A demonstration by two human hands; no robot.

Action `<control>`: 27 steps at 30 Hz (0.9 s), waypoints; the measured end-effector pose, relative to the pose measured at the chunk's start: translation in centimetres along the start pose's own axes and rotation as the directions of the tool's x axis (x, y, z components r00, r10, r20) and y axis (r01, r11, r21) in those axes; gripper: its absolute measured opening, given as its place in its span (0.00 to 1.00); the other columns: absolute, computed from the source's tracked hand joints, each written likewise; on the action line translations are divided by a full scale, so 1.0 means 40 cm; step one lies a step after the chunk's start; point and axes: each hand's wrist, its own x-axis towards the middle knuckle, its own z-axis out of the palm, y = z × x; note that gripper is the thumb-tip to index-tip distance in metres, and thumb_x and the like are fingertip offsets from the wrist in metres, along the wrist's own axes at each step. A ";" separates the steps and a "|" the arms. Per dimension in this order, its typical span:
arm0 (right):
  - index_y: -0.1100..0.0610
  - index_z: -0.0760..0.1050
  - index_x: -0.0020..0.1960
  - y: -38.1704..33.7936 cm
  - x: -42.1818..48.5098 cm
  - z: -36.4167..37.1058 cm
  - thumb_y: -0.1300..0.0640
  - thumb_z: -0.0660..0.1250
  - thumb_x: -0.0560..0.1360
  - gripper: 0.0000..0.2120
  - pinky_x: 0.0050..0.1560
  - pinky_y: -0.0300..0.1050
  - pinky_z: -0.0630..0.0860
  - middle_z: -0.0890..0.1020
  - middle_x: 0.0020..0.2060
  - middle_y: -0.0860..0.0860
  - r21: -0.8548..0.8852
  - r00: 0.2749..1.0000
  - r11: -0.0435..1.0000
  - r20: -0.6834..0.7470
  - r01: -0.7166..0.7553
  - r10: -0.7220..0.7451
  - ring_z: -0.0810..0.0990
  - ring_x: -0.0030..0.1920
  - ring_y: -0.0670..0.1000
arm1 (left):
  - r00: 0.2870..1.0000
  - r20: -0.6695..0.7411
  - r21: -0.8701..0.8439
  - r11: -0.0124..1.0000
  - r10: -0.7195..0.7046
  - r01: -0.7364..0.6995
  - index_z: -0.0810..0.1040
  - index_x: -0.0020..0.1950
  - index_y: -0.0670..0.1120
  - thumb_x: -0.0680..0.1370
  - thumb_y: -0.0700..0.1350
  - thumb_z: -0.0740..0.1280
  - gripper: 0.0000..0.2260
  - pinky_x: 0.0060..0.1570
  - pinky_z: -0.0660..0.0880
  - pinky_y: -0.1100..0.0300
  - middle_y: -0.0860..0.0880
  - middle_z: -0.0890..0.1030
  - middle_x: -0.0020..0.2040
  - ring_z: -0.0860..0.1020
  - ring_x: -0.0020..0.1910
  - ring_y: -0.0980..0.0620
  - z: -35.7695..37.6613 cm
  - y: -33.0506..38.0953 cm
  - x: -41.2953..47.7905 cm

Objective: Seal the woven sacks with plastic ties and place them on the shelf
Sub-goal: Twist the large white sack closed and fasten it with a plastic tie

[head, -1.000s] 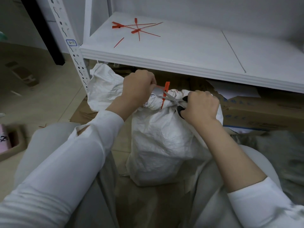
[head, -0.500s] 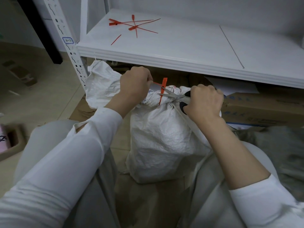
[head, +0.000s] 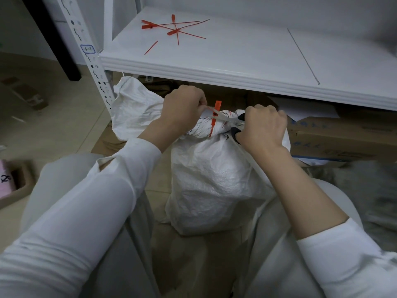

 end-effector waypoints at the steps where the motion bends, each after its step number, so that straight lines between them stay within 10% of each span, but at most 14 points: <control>1: 0.55 0.66 0.40 -0.006 0.001 -0.003 0.51 0.72 0.70 0.15 0.48 0.48 0.65 0.70 0.38 0.51 0.007 1.000 1.000 0.006 0.000 0.000 0.74 0.46 0.56 | 1.000 -0.004 -0.004 1.000 0.016 -0.016 0.82 0.50 0.46 0.79 0.45 0.65 0.07 0.41 0.67 0.59 0.49 0.82 0.48 0.78 0.47 0.49 -0.001 0.001 -0.001; 27: 0.55 0.71 0.39 -0.023 0.032 0.028 0.50 0.72 0.71 0.12 0.41 0.46 0.64 0.70 0.31 0.50 -0.005 0.998 0.999 0.047 0.033 -0.033 0.71 0.36 0.51 | 0.999 -0.033 -0.031 0.999 0.034 -0.035 0.83 0.50 0.46 0.79 0.46 0.66 0.07 0.42 0.68 0.61 0.49 0.83 0.49 0.79 0.47 0.52 0.003 -0.001 -0.009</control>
